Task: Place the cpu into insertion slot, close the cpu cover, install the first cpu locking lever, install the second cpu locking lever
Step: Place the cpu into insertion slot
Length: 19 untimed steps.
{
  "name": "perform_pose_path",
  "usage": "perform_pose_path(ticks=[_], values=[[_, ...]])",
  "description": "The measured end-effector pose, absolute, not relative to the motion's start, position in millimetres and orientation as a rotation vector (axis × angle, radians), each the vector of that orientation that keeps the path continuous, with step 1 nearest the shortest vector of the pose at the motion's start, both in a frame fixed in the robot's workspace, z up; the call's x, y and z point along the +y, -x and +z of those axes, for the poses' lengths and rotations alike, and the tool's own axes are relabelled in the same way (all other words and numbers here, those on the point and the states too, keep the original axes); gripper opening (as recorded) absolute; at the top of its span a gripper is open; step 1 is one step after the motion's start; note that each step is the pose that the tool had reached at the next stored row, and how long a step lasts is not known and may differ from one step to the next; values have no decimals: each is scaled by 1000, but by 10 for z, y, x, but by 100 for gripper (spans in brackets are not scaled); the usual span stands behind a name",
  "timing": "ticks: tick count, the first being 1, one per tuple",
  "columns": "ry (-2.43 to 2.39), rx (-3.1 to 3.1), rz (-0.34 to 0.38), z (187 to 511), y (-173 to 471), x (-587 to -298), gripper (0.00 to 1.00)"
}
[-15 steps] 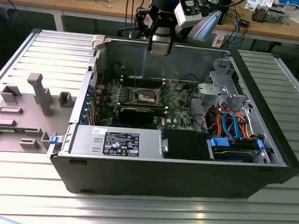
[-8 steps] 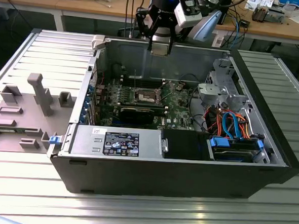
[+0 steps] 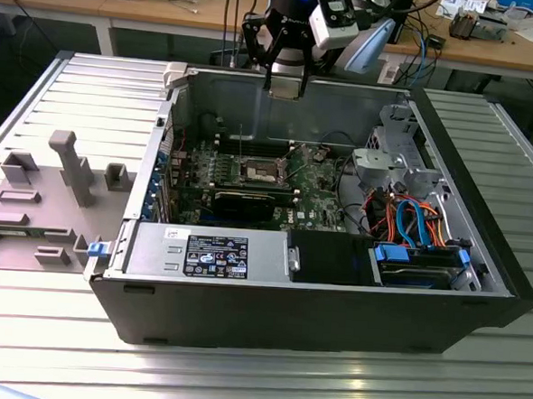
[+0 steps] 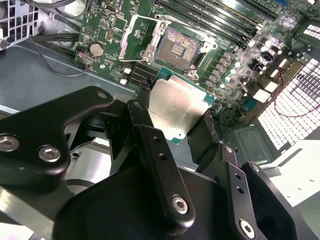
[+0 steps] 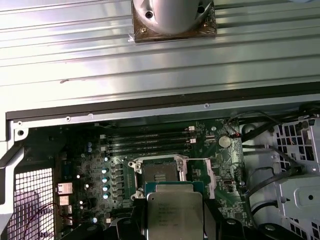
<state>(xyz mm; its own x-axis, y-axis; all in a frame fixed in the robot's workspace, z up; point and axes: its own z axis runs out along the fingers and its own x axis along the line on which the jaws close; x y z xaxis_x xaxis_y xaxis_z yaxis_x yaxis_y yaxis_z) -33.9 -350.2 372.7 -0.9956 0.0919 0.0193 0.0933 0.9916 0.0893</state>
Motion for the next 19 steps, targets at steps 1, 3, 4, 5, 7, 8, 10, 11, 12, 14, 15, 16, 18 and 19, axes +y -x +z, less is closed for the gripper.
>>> perform_pose_path(ticks=[1,3,4,5,7,8,10,11,12,14,15,16,18,19], values=[[145,-3120,-141,3727,339,-3502,55],[159,-3120,-141,3727,338,-3502,55],[164,-3119,-141,3727,338,-3502,55],[178,-3119,-141,3726,338,-3502,55],[201,-3118,-141,3727,338,-3502,55],[206,-3118,-142,3726,338,-3502,55],[214,-3118,-142,3727,338,-3502,55],[219,-3118,-142,3726,339,-3502,55],[223,-3117,-142,3726,338,-3502,55],[241,-3117,-142,3725,339,-3502,55],[248,-3116,-142,3725,339,-3502,55],[261,-3116,-142,3725,339,-3502,55],[280,-3114,-142,3724,339,-3502,55],[281,-3114,-142,3724,338,-3502,55]])
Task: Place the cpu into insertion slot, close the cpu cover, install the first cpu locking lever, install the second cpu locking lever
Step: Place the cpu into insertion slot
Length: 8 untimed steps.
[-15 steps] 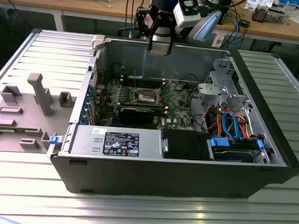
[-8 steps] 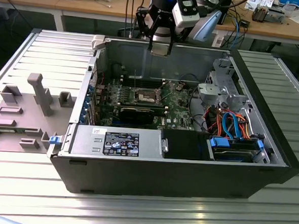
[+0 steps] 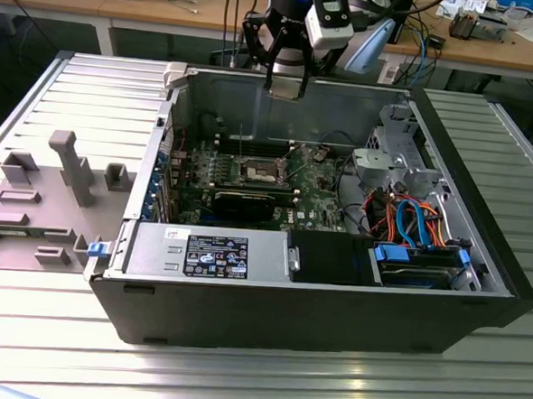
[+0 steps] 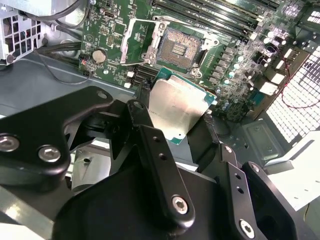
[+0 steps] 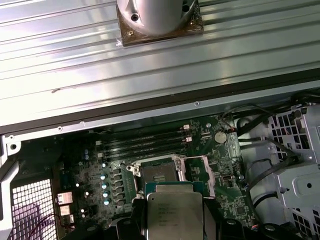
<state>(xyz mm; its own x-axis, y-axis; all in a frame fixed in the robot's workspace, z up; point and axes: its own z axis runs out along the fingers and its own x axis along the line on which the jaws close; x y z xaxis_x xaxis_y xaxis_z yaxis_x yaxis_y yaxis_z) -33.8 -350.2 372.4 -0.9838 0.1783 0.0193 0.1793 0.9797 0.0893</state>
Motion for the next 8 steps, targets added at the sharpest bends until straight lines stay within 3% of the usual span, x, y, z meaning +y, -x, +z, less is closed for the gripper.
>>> perform_pose_path(ticks=[8], values=[[304,-3113,-142,3723,338,-3502,55]])
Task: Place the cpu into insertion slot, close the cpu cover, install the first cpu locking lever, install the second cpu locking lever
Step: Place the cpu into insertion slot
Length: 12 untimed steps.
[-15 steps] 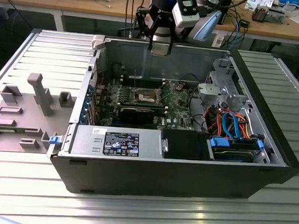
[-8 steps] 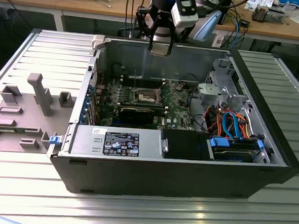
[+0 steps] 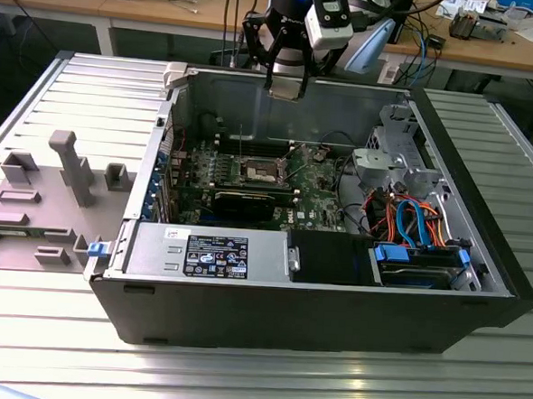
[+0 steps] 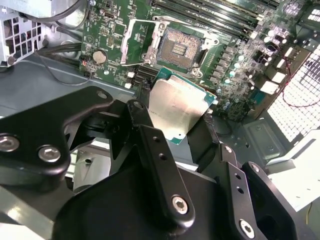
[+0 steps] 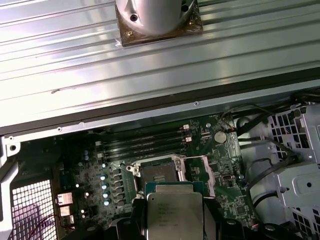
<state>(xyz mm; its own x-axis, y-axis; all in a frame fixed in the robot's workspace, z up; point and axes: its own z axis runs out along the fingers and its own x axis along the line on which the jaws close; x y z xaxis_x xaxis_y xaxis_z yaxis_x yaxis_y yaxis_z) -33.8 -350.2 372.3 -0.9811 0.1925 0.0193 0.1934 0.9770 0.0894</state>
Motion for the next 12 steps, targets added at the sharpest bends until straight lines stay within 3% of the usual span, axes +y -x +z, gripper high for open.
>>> perform_pose_path(ticks=[12], values=[[392,-3106,-143,3724,338,-3502,55]])
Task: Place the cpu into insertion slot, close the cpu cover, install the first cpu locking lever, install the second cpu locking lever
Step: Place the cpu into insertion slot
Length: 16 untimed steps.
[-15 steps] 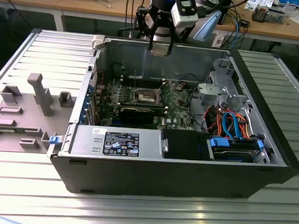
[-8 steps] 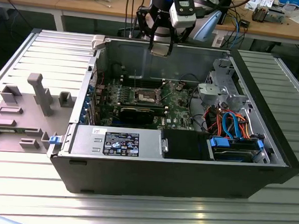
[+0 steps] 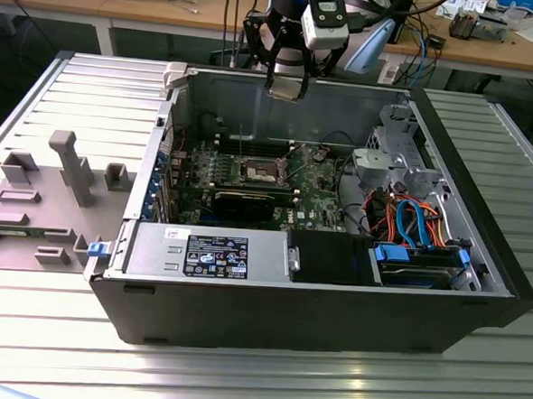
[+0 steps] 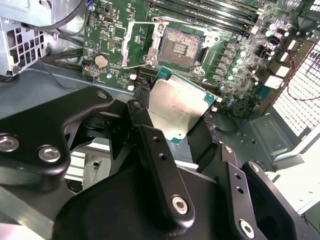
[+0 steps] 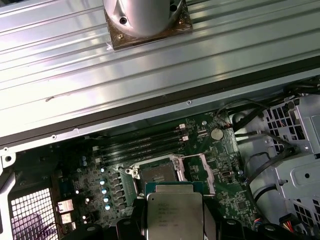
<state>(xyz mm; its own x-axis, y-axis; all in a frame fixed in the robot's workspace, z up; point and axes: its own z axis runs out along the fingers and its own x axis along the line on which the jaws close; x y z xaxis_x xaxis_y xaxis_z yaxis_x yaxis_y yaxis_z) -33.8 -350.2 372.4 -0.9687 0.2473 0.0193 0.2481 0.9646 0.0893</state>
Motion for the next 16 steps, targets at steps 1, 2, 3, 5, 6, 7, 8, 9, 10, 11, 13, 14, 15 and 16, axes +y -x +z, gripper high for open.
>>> perform_pose_path(ticks=[1,2,3,5,6,7,8,9,10,11,13,14,15,16], values=[[392,-3106,-143,3724,338,-3502,55],[392,-3106,-143,3724,339,-3502,55],[392,-3106,-143,3724,339,-3502,55],[392,-3106,-143,3724,339,-3502,55],[392,-3106,-143,3724,338,-3502,55],[393,-3106,-143,3724,338,-3502,55],[408,-3104,-142,3723,338,-3502,55],[429,-3102,-142,3723,339,-3502,55],[461,-3098,-143,3722,339,-3502,55],[481,-3096,-143,3722,338,-3502,55],[525,-3090,-143,3721,338,-3502,55],[545,-3087,-143,3721,339,-3502,55],[557,-3085,-143,3721,339,-3502,55],[578,-3082,-143,3721,339,-3502,55]])
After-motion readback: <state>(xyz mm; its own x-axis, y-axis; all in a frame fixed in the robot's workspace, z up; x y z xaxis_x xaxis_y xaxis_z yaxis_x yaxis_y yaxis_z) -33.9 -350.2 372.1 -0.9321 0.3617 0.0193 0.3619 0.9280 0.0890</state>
